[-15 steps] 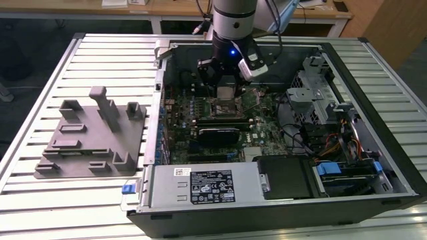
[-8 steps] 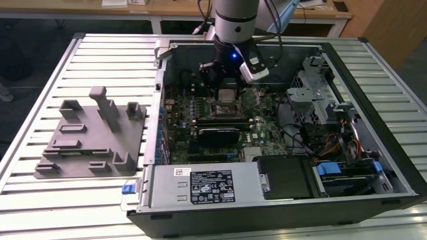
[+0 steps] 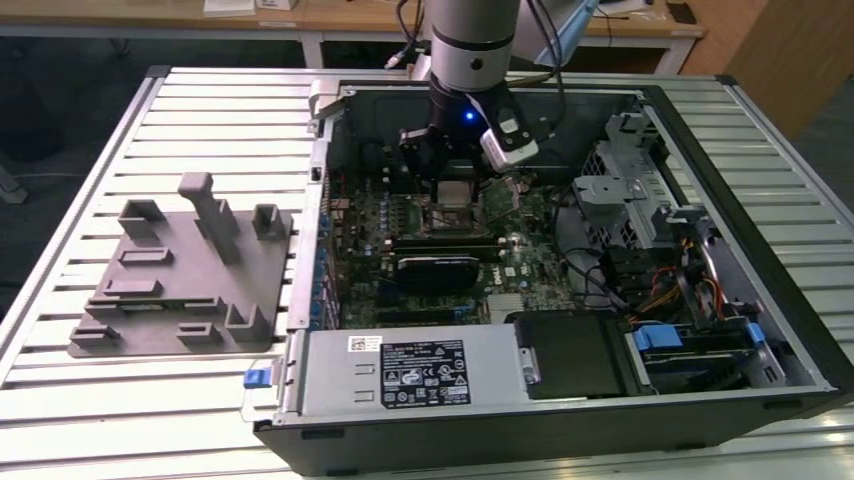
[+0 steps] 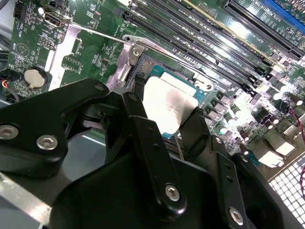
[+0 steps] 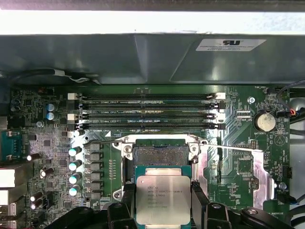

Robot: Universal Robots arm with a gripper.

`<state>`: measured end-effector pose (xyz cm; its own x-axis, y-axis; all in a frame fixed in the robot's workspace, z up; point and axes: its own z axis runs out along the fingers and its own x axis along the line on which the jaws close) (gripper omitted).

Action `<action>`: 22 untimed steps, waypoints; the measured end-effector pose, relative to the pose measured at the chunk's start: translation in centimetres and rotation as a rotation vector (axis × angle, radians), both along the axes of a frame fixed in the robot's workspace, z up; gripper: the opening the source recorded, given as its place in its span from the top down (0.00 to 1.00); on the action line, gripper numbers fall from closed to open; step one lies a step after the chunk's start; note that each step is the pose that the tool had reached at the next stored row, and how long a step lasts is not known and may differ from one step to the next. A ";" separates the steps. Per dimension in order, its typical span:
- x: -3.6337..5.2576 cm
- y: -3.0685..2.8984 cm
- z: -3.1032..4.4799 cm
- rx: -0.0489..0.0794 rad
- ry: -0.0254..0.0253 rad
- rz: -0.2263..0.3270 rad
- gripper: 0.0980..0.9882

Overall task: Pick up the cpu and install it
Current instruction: 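Place the cpu into insertion slot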

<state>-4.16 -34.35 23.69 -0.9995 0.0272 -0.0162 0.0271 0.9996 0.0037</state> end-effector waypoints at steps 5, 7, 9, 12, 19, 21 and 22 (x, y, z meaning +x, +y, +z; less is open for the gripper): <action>0.00 0.00 -0.01 0.000 0.0000 0.000 0.50; 0.00 0.00 -0.01 0.000 0.0000 0.000 0.50; 0.00 0.00 -0.02 0.000 0.0000 0.000 0.50; 0.00 0.00 -0.02 0.000 0.0000 -0.019 0.50; 0.00 0.00 -0.03 0.000 0.0000 -0.134 0.50; 0.00 0.00 -0.04 0.000 0.0000 -0.166 0.50; 0.00 0.00 -0.04 0.000 0.0000 -0.182 0.50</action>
